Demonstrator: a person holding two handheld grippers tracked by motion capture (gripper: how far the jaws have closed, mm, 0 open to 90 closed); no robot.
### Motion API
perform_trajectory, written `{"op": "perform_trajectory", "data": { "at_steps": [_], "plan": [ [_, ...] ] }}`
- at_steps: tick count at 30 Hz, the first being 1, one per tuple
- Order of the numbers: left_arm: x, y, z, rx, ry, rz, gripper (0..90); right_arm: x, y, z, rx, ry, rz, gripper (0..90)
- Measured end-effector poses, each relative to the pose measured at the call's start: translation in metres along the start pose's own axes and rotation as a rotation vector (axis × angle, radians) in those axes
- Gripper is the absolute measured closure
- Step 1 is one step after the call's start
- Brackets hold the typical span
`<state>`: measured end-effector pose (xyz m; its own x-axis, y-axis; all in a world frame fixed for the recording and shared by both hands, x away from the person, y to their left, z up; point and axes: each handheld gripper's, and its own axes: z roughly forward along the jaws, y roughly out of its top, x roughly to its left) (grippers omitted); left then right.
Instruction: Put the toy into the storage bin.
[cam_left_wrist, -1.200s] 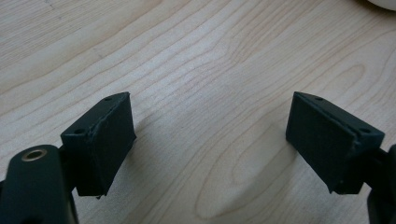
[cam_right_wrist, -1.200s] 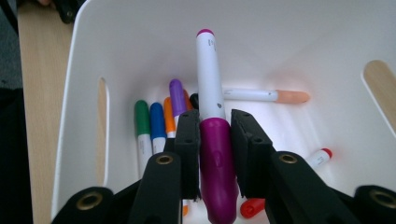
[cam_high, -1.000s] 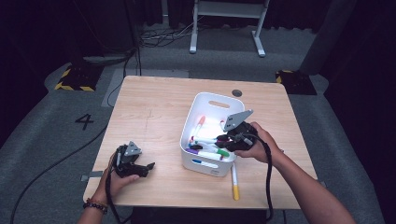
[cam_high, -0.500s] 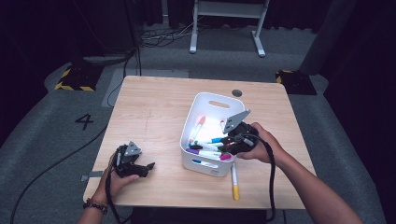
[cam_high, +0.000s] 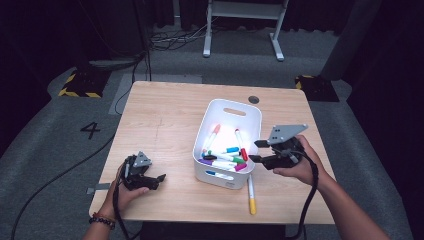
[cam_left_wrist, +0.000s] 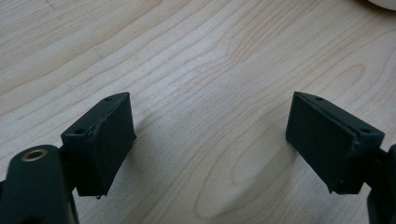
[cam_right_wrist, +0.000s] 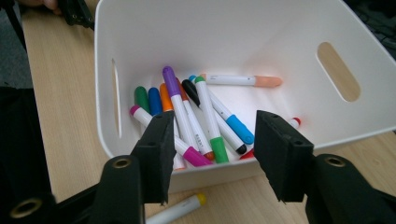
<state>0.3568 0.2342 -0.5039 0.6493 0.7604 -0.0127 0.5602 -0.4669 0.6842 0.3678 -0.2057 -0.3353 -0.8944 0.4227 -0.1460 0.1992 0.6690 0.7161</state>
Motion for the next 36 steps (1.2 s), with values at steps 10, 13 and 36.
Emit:
{"op": "perform_trajectory", "data": {
  "at_steps": [10, 13, 36],
  "plan": [
    [0.0, 0.0, 0.0, 0.0, 0.0, 0.0, 15.6, 0.028, -0.059, -0.021, -0.088, -0.085, 0.119, 37.3],
    [0.0, 0.0, 0.0, 0.0, 0.0, 0.0, 15.6, 0.039, -0.084, -0.001, -0.052, -0.1, 0.147, 35.7],
    [0.0, 0.0, 0.0, 0.0, 0.0, 0.0, 15.6, 0.076, -0.143, 0.066, 0.078, -0.049, 0.231, 38.7]
  ]
}}
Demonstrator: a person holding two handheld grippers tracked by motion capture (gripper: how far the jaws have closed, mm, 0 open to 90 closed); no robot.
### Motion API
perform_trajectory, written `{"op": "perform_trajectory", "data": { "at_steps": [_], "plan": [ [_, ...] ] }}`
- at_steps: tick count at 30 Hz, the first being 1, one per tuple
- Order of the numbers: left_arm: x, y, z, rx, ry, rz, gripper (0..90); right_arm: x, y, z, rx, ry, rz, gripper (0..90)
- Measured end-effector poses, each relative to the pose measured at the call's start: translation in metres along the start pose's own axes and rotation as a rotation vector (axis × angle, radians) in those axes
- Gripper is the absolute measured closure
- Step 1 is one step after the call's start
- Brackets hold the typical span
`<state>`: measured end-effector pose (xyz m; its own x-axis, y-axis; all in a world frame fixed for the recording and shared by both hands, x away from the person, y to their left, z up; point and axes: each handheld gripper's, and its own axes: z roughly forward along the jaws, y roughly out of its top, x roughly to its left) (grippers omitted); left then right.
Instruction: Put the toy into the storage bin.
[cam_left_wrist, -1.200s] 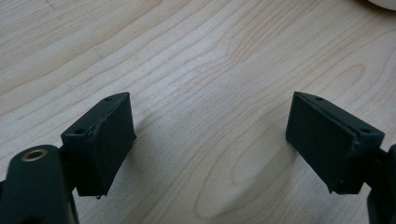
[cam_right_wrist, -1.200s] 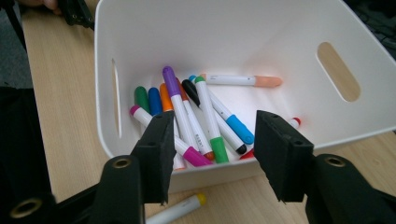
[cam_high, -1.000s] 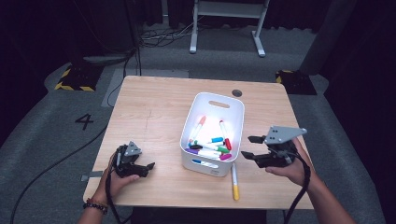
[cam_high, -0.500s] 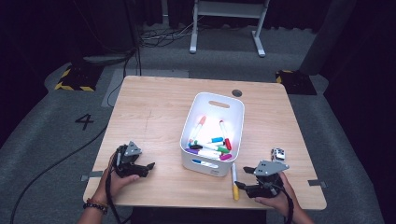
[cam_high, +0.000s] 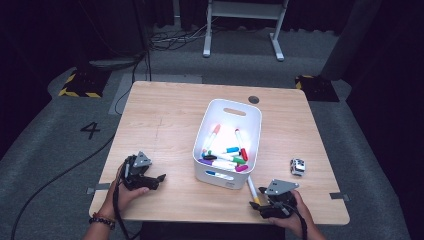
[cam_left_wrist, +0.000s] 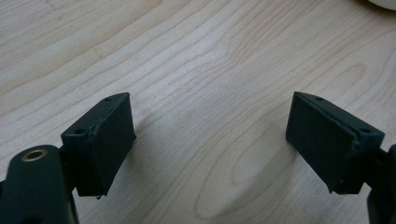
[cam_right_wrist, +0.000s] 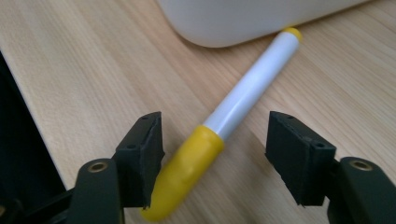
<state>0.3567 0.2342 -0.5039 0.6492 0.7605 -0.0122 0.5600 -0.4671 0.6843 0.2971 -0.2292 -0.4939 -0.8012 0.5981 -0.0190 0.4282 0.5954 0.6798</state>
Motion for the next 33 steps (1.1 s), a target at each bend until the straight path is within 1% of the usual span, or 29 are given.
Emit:
{"op": "perform_trajectory", "data": {
  "at_steps": [3, 5, 6, 7, 8, 11, 13, 16, 18, 20, 28, 30, 33],
  "plan": [
    [0.0, 0.0, 0.0, 0.0, -0.003, 0.0, 15.6, -0.009, -0.005, -0.004, -0.011, -0.022, 0.03, 43.4],
    [0.0, 0.0, 0.0, 0.002, -0.003, 0.0, 15.6, -0.014, -0.008, -0.006, -0.019, -0.033, 0.04, 46.4],
    [0.0, 0.0, 0.0, 0.001, -0.003, 0.0, 15.6, -0.018, -0.01, -0.008, -0.021, -0.032, 0.031, 48.9],
    [0.0, 0.0, 0.0, 0.002, -0.003, 0.0, 15.6, -0.021, -0.012, -0.009, -0.021, -0.026, 0.037, 50.1],
    [0.0, 0.0, 0.0, 0.001, -0.001, 0.001, 15.6, -0.025, -0.014, -0.011, -0.028, -0.041, 0.046, 51.7],
    [0.0, 0.0, 0.0, 0.001, -0.003, 0.0, 15.6, -0.035, -0.02, -0.017, -0.024, -0.046, 0.048, 57.3],
    [0.0, 0.0, 0.0, 0.0, 0.0, 0.0, 15.6, -0.041, -0.024, -0.02, -0.04, -0.054, 0.071, 59.8],
    [0.0, 0.0, 0.0, 0.0, -0.001, 0.0, 15.6, -0.048, -0.028, -0.022, -0.049, -0.053, 0.072, 65.8],
    [0.0, 0.0, 0.0, 0.001, -0.001, 0.0, 15.6, -0.051, -0.028, -0.023, -0.05, -0.054, 0.06, 70.8],
    [0.0, 0.0, 0.0, 0.001, -0.002, 0.002, 15.6, -0.053, -0.028, -0.021, -0.057, -0.056, 0.059, 73.4],
    [0.0, 0.0, 0.0, 0.0, -0.001, 0.0, 15.6, -0.057, -0.028, -0.021, -0.059, -0.053, 0.053, 75.0],
    [0.0, 0.0, 0.0, 0.0, -0.001, -0.001, 15.6, -0.057, -0.028, -0.021, -0.059, -0.055, 0.048, 75.1],
    [0.0, 0.0, 0.0, 0.001, -0.002, 0.002, 15.6, -0.058, -0.028, -0.022, -0.059, -0.064, 0.053, 75.1]
  ]
}}
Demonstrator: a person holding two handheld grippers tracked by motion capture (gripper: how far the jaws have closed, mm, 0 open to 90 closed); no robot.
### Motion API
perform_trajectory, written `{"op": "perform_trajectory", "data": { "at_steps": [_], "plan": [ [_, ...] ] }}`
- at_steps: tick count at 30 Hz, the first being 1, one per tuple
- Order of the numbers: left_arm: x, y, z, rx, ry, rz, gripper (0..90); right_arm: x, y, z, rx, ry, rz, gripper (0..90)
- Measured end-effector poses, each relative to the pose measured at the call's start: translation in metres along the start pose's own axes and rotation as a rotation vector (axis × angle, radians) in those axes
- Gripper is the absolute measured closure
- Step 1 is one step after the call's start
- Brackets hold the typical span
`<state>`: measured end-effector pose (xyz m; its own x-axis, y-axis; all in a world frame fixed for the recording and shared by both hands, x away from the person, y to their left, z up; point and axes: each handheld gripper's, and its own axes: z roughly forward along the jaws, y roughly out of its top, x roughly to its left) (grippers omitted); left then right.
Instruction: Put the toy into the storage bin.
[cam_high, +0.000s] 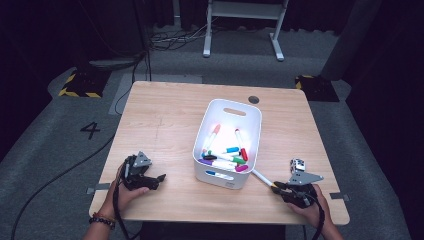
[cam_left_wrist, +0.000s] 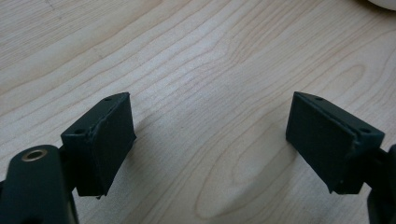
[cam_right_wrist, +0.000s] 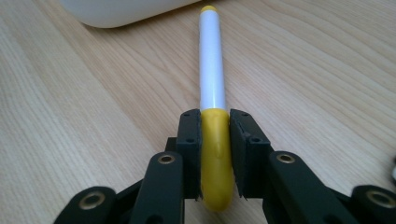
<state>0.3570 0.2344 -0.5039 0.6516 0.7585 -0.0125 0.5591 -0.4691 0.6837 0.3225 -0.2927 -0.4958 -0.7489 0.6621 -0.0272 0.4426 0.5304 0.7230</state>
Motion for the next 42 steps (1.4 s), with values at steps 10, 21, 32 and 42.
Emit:
{"op": "perform_trajectory", "data": {
  "at_steps": [10, 21, 32, 42],
  "plan": [
    [0.0, 0.0, 0.0, 0.0, 0.0, 0.0, 15.6, -0.004, 0.002, -0.014, -0.037, -0.038, 0.003, 75.2],
    [0.0, 0.0, 0.0, 0.001, 0.0, 0.0, 15.6, -0.012, 0.009, -0.039, -0.136, -0.052, 0.031, 75.1],
    [0.0, 0.0, 0.0, 0.0, 0.0, 0.0, 15.6, -0.014, 0.035, -0.066, -0.216, -0.069, -0.011, 75.1],
    [0.0, 0.0, 0.0, 0.0, 0.0, 0.0, 15.6, -0.02, 0.064, -0.084, -0.274, -0.071, -0.041, 75.1]
  ]
}}
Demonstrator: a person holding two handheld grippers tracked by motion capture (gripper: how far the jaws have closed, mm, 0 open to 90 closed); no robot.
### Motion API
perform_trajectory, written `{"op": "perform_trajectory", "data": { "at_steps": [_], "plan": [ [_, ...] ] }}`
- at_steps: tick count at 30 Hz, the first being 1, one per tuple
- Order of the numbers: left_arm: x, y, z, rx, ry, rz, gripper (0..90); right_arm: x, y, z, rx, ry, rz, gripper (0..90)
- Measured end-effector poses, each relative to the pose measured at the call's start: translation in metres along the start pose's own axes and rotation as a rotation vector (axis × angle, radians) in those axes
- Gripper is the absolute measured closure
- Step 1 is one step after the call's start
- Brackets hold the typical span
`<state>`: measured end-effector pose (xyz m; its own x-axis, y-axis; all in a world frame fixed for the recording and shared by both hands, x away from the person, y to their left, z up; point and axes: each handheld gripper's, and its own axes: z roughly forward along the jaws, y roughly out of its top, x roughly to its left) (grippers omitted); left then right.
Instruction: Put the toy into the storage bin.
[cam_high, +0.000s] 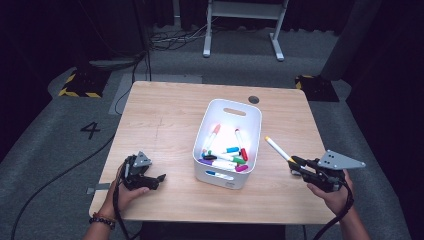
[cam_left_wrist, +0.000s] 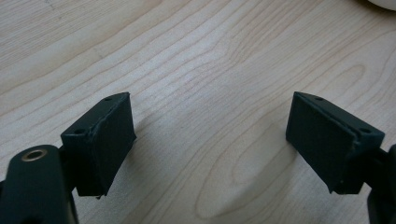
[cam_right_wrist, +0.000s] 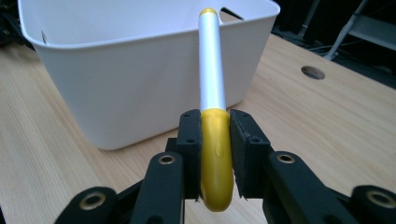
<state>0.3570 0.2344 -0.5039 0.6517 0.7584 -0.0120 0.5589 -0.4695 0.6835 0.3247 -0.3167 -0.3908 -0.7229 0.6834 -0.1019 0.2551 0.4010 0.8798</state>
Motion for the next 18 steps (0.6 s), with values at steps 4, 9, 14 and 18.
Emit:
{"op": "perform_trajectory", "data": {
  "at_steps": [4, 9, 14, 18],
  "plan": [
    [0.0, 0.0, 0.0, 0.0, 0.0, -0.001, 15.5, -0.001, 0.013, -0.001, -0.018, 0.004, -0.02, 75.1],
    [0.0, 0.0, 0.0, 0.0, 0.0, -0.001, 15.5, 0.001, 0.025, 0.001, -0.004, 0.015, -0.054, 75.1],
    [0.0, 0.0, 0.0, 0.0, 0.0, -0.001, 15.5, 0.006, 0.042, 0.007, 0.002, 0.037, -0.082, 75.1],
    [0.0, 0.0, 0.0, -0.001, 0.0, -0.001, 15.5, 0.01, 0.055, 0.013, 0.005, 0.069, -0.091, 75.1]
  ]
}}
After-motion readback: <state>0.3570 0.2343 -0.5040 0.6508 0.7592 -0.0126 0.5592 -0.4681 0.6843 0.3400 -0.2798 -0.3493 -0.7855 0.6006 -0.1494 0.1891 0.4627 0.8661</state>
